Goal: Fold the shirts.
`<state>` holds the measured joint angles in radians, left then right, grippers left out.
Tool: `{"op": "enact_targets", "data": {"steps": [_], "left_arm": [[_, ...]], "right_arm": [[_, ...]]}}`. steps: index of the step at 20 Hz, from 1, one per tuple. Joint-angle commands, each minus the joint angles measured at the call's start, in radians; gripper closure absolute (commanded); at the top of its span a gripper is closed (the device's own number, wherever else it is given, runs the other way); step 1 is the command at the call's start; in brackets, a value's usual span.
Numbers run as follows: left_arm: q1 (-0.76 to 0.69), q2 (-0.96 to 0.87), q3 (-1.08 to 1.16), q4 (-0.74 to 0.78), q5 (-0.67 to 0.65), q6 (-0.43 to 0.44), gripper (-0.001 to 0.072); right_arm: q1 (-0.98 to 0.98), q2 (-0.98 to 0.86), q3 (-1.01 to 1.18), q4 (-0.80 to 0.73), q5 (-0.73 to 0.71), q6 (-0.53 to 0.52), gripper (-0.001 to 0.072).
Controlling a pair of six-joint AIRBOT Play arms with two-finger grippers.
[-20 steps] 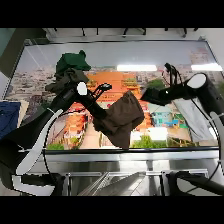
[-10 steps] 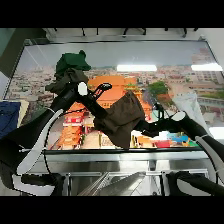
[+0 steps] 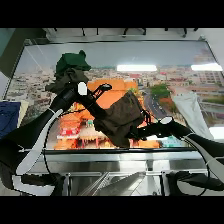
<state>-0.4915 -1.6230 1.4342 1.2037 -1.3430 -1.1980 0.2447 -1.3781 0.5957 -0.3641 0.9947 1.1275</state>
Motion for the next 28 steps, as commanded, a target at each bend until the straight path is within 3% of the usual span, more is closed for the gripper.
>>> {"op": "enact_targets", "data": {"steps": [1,3,6,10,15,18,21,24,28], "left_arm": [[0.011,0.000,0.001,0.000,-0.003,0.000,0.0692],[0.027,0.010,0.001,0.000,-0.019,0.000,0.0692],[0.065,0.060,0.001,-0.003,-0.021,0.000,0.0691],[0.096,0.175,0.001,-0.080,-0.080,0.002,0.0692],[0.099,0.372,0.001,-0.126,-0.232,-0.001,0.0692],[0.099,0.501,0.069,-0.124,-0.334,-0.101,0.0691],[0.043,0.590,0.227,-0.134,-0.355,-0.212,0.0692],[-0.103,0.589,0.365,-0.128,-0.449,-0.286,0.0692],[-0.171,0.434,0.431,-0.125,-0.513,-0.268,0.0693]], "right_arm": [[-0.066,0.105,0.002,-0.027,0.100,0.038,0.0693],[-0.125,0.232,0.005,-0.064,0.133,0.100,0.0694],[-0.148,0.432,0.076,-0.251,0.167,0.263,0.0694],[-0.145,0.581,0.335,-0.327,0.211,0.352,0.0695],[-0.143,0.592,0.752,-0.504,0.298,0.408,0.0694],[-0.143,0.597,0.945,-0.574,0.372,0.417,0.0694],[-0.143,0.599,1.110,-0.590,0.451,0.418,0.0695],[-0.143,0.587,1.266,-0.676,0.463,0.434,0.0695],[-0.143,0.471,1.299,-0.743,0.487,0.433,0.0694]]}}
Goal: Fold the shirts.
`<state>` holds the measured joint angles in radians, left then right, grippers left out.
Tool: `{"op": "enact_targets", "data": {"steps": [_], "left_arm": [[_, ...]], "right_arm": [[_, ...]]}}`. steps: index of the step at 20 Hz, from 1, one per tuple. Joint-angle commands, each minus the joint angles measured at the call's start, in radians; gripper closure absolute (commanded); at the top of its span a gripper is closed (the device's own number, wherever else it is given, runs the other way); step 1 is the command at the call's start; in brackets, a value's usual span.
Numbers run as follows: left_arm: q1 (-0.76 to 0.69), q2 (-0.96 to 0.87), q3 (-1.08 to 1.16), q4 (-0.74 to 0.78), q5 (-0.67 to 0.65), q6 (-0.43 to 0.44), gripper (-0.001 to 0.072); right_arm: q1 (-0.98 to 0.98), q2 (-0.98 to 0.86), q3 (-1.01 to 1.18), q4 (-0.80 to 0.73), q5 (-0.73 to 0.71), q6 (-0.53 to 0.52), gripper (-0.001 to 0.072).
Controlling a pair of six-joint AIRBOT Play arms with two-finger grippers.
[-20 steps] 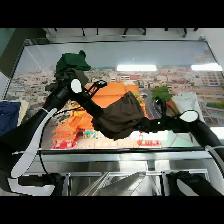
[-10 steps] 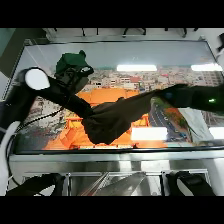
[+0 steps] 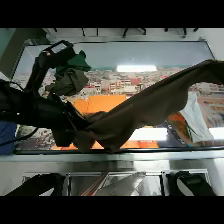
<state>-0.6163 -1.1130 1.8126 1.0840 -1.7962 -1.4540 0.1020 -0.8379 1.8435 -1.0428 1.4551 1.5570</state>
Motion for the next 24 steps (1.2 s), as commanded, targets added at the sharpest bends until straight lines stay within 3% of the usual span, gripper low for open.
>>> {"op": "enact_targets", "data": {"steps": [1,3,7,9,10,11,12,15,17,20,24], "left_arm": [[-0.024,-0.121,0.021,-0.048,-0.061,0.037,0.0693],[0.038,-0.206,-0.085,-0.126,-0.057,0.153,0.0693],[0.158,-0.383,-0.280,-0.208,-0.005,0.400,0.0692],[0.237,-0.481,-0.304,-0.193,0.040,0.406,0.0691],[0.276,-0.530,-0.303,-0.197,0.074,0.406,0.0556],[0.312,-0.566,-0.303,-0.196,0.107,0.387,0.0213],[0.355,-0.596,-0.300,-0.197,0.135,0.343,0.0033],[0.487,-0.629,-0.237,-0.193,0.130,0.272,0.0037],[0.564,-0.583,-0.211,-0.199,0.088,0.216,0.0180],[0.571,-0.379,-0.402,-0.212,0.085,0.213,0.0183],[0.451,-0.109,-0.816,-0.213,0.390,0.243,0.0183]], "right_arm": [[0.000,-0.121,0.051,-0.065,0.029,0.002,0.0694],[0.001,-0.248,0.051,-0.090,0.023,-0.007,0.0694],[0.099,-0.543,0.051,-0.121,-0.108,-0.132,0.0694],[0.130,-0.679,0.051,-0.119,-0.185,-0.126,0.0694],[0.129,-0.725,0.051,-0.103,-0.209,-0.108,0.0694],[0.124,-0.761,0.051,-0.084,-0.224,-0.092,0.0694],[0.120,-0.789,0.051,-0.071,-0.226,-0.090,0.0694],[0.119,-0.815,0.051,-0.072,-0.234,-0.090,0.0694],[0.118,-0.813,0.051,-0.072,-0.248,-0.090,0.0694],[0.120,-0.813,0.051,-0.069,-0.243,-0.086,0.0694],[0.120,-0.813,0.051,-0.024,-0.243,-0.082,0.0694]]}}
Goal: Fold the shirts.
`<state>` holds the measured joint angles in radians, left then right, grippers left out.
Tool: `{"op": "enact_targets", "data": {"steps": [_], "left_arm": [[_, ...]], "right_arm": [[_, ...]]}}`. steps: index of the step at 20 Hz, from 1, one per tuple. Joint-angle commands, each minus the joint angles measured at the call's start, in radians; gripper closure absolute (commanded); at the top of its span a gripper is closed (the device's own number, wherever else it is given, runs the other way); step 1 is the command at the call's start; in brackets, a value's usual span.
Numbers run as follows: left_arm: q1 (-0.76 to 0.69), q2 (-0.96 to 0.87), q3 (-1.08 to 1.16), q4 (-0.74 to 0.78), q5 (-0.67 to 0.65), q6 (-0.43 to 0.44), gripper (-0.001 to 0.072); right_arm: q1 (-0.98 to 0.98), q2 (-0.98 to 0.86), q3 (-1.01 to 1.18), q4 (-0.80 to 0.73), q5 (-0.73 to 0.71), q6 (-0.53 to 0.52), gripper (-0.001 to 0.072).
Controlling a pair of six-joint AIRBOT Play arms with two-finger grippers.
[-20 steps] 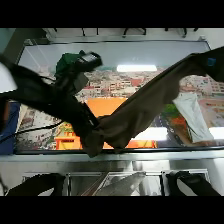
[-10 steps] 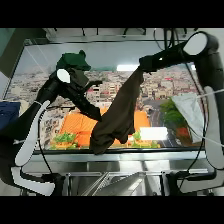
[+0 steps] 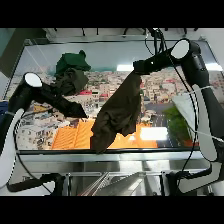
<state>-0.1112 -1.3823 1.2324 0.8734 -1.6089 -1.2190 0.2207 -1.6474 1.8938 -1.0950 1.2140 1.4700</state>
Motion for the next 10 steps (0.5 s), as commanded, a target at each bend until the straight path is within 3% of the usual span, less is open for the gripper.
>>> {"op": "enact_targets", "data": {"steps": [1,6,10], "left_arm": [[-0.086,0.178,-0.298,-0.002,0.273,0.020,0.0183],[-0.216,0.046,-0.296,0.013,0.499,0.089,0.0182],[-0.270,-0.116,-0.146,0.078,0.525,0.089,0.0183]], "right_arm": [[0.001,-0.003,0.001,0.042,-0.002,0.009,0.0694],[0.001,-0.003,0.001,0.113,0.002,0.020,0.0694],[0.001,0.004,0.001,0.116,0.042,0.019,0.0693]]}}
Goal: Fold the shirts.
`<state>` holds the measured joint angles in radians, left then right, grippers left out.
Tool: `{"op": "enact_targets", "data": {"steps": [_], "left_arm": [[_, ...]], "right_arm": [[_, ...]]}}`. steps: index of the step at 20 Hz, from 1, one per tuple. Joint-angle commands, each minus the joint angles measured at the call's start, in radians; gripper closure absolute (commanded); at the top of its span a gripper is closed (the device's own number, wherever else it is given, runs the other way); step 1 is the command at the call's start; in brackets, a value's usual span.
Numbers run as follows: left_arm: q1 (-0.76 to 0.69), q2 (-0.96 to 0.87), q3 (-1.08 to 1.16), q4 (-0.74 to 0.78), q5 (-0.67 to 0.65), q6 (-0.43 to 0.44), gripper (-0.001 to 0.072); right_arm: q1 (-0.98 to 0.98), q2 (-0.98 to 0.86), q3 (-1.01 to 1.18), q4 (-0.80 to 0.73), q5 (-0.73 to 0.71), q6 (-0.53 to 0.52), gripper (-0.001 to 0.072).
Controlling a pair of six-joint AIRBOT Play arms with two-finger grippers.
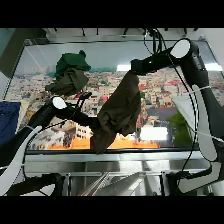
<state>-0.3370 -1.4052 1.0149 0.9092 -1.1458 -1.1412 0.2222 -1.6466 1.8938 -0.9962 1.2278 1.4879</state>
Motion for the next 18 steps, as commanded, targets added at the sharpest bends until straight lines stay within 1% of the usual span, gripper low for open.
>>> {"op": "enact_targets", "data": {"steps": [1,3,4,5,6,8,10,12,16,18], "left_arm": [[-0.056,-0.129,0.099,0.032,0.048,0.011,0.0183],[-0.089,-0.178,0.130,0.032,0.018,0.012,0.0184],[-0.102,-0.190,0.134,0.035,0.003,0.016,0.0270],[-0.109,-0.191,0.134,0.038,-0.008,0.028,0.0606],[-0.109,-0.181,0.134,0.039,-0.019,0.049,0.0692],[-0.092,-0.125,0.134,0.060,-0.039,0.051,0.0692],[-0.035,-0.028,0.134,0.067,-0.090,0.052,0.0692],[0.049,0.097,0.134,0.064,-0.182,0.051,0.0692],[0.188,0.345,0.134,0.060,-0.367,0.048,0.0692],[0.247,0.465,0.134,0.059,-0.365,0.037,0.0692]], "right_arm": [[0.000,0.005,0.001,0.015,0.035,0.002,0.0693],[0.000,0.009,0.001,0.013,0.037,0.002,0.0693],[-0.001,0.011,0.001,0.013,0.038,0.002,0.0693],[-0.001,0.013,0.001,0.013,0.038,0.002,0.0693],[-0.002,0.016,0.001,0.013,0.040,0.002,0.0693],[-0.002,0.023,0.001,-0.007,0.076,0.002,0.0694],[-0.003,0.034,0.000,-0.063,0.182,0.006,0.0694],[-0.003,0.063,-0.009,-0.137,0.286,0.006,0.0694],[-0.005,0.189,-0.068,-0.257,0.300,0.040,0.0694],[-0.023,0.272,-0.104,-0.285,0.301,0.052,0.0693]]}}
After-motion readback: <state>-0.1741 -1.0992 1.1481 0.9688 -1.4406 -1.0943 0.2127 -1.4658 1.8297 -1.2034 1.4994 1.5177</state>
